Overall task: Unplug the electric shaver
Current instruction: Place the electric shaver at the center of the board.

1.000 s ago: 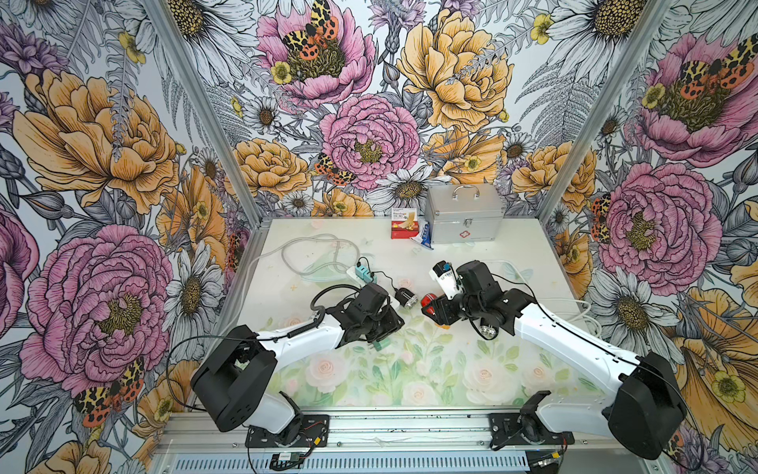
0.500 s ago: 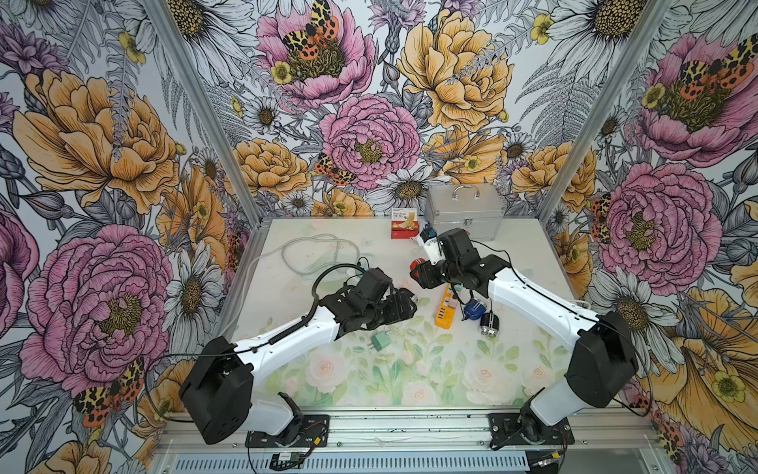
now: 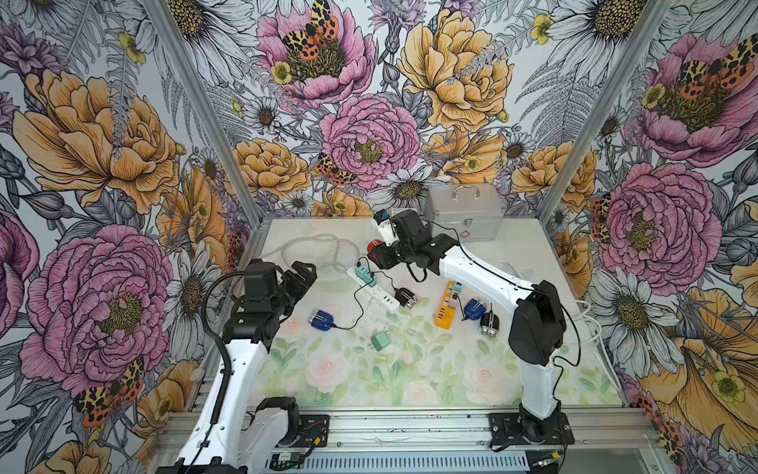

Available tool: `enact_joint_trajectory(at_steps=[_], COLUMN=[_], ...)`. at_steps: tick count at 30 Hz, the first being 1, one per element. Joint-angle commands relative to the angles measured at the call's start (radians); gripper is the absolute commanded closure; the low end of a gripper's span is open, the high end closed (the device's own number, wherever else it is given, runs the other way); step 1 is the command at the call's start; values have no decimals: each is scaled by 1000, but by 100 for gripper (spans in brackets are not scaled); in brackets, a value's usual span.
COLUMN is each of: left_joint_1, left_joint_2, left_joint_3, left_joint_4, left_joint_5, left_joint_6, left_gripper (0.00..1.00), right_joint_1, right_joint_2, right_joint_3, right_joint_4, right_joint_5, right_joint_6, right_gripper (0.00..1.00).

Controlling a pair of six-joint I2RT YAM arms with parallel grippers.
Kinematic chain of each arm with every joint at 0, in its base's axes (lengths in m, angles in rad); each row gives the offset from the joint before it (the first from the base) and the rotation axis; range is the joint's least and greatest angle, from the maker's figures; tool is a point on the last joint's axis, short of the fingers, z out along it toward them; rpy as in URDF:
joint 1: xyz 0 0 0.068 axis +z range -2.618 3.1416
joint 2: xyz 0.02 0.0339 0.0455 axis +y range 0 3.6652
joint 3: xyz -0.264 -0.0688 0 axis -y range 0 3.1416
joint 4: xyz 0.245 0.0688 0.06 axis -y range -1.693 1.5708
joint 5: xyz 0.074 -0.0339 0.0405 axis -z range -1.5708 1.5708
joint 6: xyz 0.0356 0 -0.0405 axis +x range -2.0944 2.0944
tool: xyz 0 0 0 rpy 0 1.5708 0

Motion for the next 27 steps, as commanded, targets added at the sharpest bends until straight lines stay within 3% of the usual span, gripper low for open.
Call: enact_joint_trajectory(at_steps=[1, 8, 18, 27], left_joint_1=[70, 194, 245, 246], left_joint_2=[-4, 32, 11, 30], left_joint_3=[-31, -55, -64, -73], left_joint_4=[-41, -41, -69, -86], left_joint_5=[98, 159, 168, 161], left_joint_6=[47, 101, 142, 161], left_gripper=[1, 2, 1, 1], right_joint_1=[37, 127, 155, 164], right_joint_2=[58, 223, 441, 532], right_joint_3=[99, 260, 413, 433], right_joint_4=[17, 17, 17, 19], right_joint_5=[10, -33, -16, 56], right_joint_6=[-37, -92, -108, -118], right_gripper=[69, 69, 69, 70])
